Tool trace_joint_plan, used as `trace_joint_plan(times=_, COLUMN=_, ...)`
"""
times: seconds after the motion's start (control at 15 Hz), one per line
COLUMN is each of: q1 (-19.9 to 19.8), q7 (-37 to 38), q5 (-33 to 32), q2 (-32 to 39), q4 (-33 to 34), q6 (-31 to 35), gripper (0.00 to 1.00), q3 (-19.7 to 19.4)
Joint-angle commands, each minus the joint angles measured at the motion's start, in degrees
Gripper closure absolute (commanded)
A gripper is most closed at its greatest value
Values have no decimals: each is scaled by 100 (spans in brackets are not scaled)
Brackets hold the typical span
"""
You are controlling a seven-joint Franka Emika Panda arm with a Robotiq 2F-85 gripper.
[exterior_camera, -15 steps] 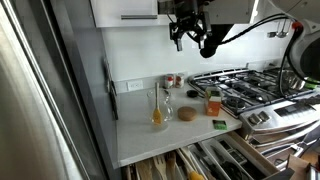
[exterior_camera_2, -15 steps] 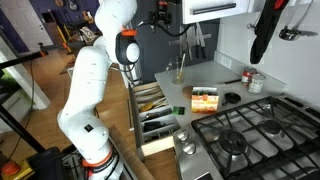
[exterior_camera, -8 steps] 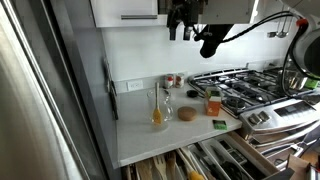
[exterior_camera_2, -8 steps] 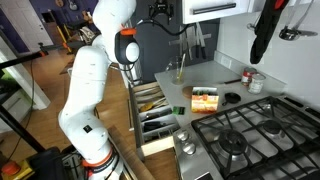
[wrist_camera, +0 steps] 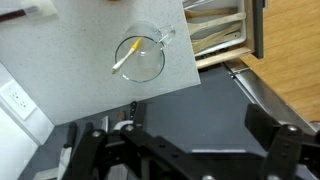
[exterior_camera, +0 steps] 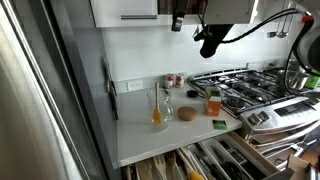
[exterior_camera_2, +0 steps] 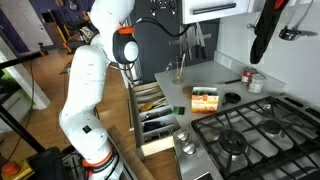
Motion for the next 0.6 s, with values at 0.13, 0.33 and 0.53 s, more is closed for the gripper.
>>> trace_joint_plan(times=0.13, q1=-158, q7=1529, q5=14, q2=-81, q4=-26, q6=67, gripper=0, q3=-56)
trace_joint_plan(times=0.33, q1=-153, q7=1465, q5=-30, q2=-55, q4=-35, q6=59, gripper=0, q3=-26)
trace_joint_plan(times=0.53, q1=-153, q7=1654, q5=-27, q2=-64, q4=-36, q6=59, gripper=0, q3=-37)
